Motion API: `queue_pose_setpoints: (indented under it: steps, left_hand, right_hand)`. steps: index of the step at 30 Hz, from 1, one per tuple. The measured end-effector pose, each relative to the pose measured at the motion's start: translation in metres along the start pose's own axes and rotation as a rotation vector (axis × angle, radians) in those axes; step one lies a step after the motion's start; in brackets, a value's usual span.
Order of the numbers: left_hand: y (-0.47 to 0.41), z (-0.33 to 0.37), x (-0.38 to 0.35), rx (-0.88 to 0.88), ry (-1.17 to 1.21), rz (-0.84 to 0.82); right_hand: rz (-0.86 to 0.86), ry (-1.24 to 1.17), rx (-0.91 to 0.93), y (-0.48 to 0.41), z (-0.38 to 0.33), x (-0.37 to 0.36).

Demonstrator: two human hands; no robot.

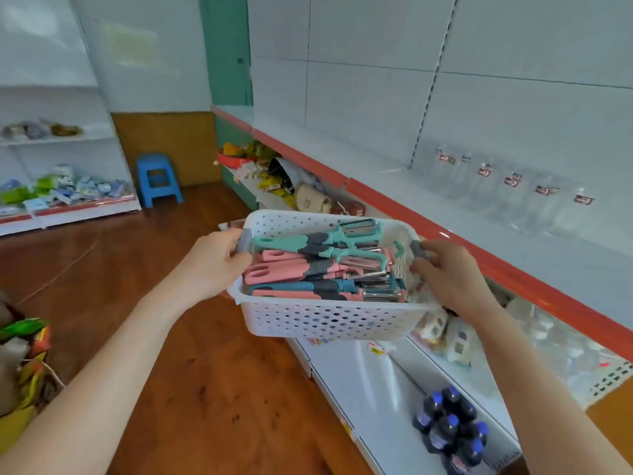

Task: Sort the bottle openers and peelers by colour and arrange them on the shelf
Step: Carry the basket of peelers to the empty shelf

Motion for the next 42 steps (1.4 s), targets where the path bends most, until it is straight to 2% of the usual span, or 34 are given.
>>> queue_pose_setpoints:
  steps: [6,18,27,32,42]
  left_hand:
    - [-0.08,-0.079,0.034,0.046,0.004,0.07]
    - [-0.256,-0.223,0.077,0.251,-0.018,0.181]
    - [-0.371,-0.326,0.14,0.383,-0.082,0.285]
    - [-0.445,-0.404,0.173,0.374,-0.056,0.306]
    - [-0.627,-0.529,0.232,0.291,-0.066,0.275]
  right_hand:
    - [-0.05,-0.011,0.027,-0.1,-0.042,-0.084]
    - [-0.155,-0.017,0.175,-0.327,-0.096,-0.241]
    - [-0.243,-0.058,0.302,-0.486,-0.173,-0.363]
    - [-0.24,-0.058,0.342,-0.562,-0.214,-0.44]
    - [-0.173,-0.044,0.258,-0.712,-0.282,-0.55]
Point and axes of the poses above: each hand's wrist, its own y-axis away from the middle knuckle, its own x-axis out of the back of the hand, z = x × y, the point moved 1 cm from there along -y, towards the middle knuckle, and after that the axes turned 2 degrees about -y, right-handed, at the moved point
